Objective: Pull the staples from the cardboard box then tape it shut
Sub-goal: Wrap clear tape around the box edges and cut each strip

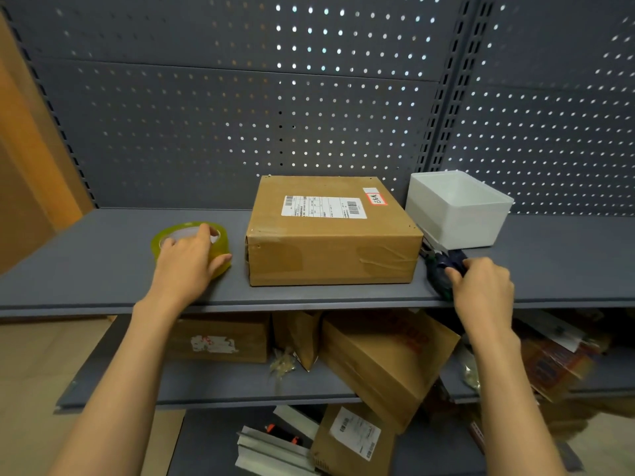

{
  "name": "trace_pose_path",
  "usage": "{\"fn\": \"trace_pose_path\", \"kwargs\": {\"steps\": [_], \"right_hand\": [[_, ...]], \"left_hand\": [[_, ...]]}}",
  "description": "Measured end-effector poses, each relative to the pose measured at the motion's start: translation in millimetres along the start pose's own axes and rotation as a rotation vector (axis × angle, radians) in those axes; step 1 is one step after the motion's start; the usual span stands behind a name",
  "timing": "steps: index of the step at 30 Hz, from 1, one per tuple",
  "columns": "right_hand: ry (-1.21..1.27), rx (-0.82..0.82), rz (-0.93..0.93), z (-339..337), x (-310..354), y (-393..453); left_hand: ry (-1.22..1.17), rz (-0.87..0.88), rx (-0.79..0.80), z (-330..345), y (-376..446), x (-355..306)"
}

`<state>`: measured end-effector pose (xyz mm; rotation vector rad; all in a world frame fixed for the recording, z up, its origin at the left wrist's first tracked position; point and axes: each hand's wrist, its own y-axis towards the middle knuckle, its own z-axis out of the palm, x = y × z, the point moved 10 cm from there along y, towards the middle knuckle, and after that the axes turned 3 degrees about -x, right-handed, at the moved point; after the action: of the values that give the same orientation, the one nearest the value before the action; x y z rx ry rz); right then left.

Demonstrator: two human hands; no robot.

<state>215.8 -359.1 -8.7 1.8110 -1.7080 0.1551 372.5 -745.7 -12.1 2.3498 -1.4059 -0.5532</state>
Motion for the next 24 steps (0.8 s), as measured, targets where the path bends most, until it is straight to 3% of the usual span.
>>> {"fn": "trace_pose_path", "kwargs": {"steps": [12,20,24], "right_hand": [[-0.06,0.002,-0.059,10,1,7],[0.177,-0.268,-0.346,-27,71,-15],[0.256,-0.307,-0.636,-24,141,-53]], "left_hand": [[-0.127,-0.004,-0.171,-28,-12,-13],[-0.394,0.075,-0.199,-43,-22,-41],[-0.436,0.146,-0.176,-48,-28,-67]]}}
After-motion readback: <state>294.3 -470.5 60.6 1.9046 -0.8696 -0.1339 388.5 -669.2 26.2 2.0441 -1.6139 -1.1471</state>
